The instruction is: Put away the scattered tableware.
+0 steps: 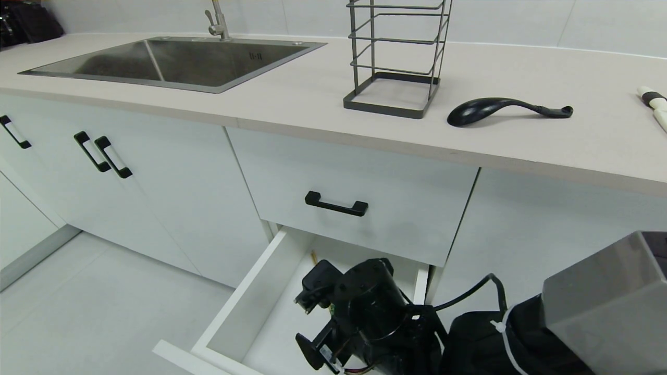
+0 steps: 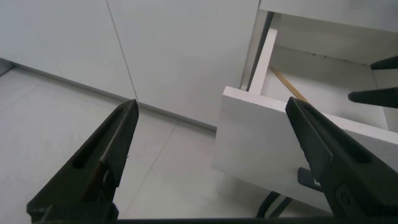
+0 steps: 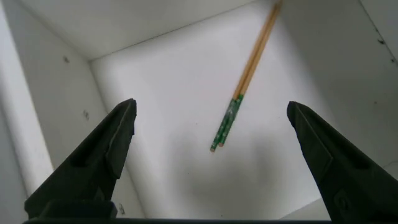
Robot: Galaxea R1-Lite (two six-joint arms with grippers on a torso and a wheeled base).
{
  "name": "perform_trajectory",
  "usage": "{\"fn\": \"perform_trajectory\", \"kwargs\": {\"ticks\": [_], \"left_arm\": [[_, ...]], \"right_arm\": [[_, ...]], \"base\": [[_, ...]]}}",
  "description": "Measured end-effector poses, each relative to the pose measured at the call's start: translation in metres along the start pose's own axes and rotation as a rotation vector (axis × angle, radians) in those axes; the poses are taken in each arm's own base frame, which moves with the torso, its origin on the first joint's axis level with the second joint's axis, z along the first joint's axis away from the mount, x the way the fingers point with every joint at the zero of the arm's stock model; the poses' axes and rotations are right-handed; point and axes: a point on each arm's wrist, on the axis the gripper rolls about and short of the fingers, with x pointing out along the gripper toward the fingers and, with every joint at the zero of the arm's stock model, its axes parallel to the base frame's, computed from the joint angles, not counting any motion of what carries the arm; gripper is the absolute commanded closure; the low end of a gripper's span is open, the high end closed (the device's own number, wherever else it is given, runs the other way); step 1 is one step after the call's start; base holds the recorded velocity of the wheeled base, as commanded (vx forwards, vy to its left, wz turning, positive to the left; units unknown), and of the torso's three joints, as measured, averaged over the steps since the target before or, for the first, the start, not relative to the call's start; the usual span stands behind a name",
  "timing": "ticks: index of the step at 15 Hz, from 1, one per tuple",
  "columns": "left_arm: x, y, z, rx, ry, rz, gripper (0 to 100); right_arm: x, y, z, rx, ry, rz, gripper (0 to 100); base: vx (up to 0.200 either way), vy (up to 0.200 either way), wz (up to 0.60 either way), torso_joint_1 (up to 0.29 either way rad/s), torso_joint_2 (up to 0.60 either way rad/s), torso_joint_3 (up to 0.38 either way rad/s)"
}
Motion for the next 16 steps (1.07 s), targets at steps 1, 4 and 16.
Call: {"fn": "perform_trajectory", "kwargs": {"ticks": [1, 4, 16], "left_arm": [[0.0, 0.0, 0.0, 0.0, 0.0, 0.0, 0], [0.0, 0.0, 0.0, 0.0, 0.0, 0.0, 0], [0.0, 0.0, 0.0, 0.0, 0.0, -0.001, 0]], "right_arm": [[-0.004, -0.005, -0.003, -0.014, -0.013, 0.031, 0], [-0.02, -0.02, -0.014, -0.084, -0.057, 0.153, 0], [-0.108, -0.051, -0.017, -0.103, -0.24, 0.292, 0]], "base": [[0.0, 0.0, 0.0, 0.0, 0.0, 0.0], [0.0, 0.0, 0.0, 0.0, 0.0, 0.0], [0.0, 0.0, 0.0, 0.0, 0.0, 0.0]]}}
